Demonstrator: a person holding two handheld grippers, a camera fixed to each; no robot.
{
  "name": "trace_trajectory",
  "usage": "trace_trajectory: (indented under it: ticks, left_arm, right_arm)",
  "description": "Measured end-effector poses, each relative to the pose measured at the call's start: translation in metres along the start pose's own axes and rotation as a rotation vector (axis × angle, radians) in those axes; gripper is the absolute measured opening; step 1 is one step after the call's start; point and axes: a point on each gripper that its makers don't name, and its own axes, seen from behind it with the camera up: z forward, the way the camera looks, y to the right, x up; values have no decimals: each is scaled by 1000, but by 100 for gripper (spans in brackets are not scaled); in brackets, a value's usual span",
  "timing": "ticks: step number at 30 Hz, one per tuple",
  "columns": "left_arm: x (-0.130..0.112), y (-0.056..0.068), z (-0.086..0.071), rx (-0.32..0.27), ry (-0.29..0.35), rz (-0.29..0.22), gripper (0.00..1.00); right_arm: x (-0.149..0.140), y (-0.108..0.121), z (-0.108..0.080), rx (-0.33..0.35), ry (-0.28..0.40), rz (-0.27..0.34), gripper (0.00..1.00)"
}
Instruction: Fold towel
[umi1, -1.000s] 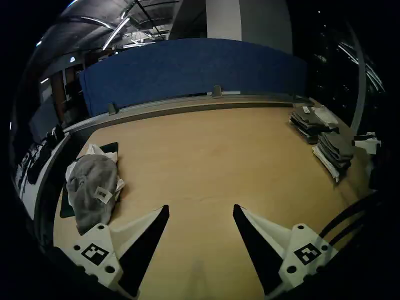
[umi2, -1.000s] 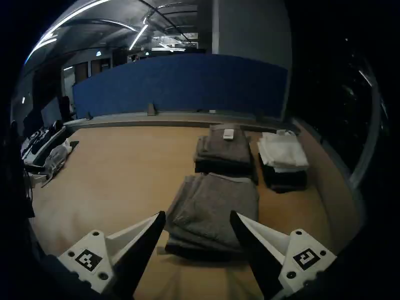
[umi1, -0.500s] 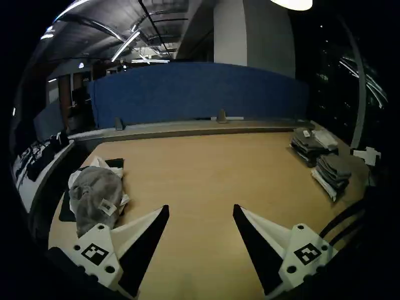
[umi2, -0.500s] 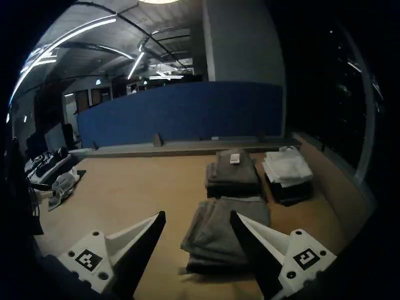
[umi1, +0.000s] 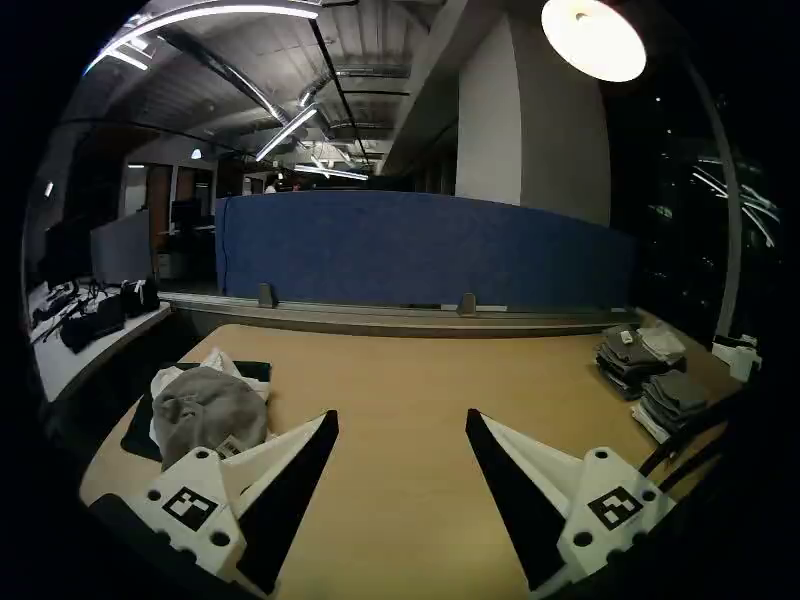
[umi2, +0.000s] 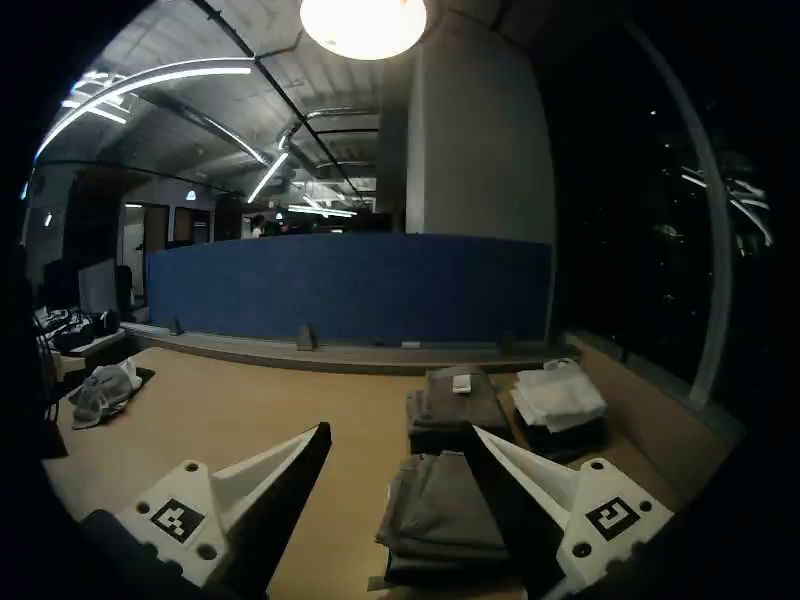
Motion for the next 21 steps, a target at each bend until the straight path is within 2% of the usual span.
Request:
trace_trajectory:
  ticks: [9,21]
  left_arm:
    - [-3,-6,-1,21,40,45,95]
    - [-38,-17,0,68,79,78,95]
  right_arm:
    - [2,5,-6,-14,7,33,100]
    - [-3,5,-14,-13,-13,-14,100]
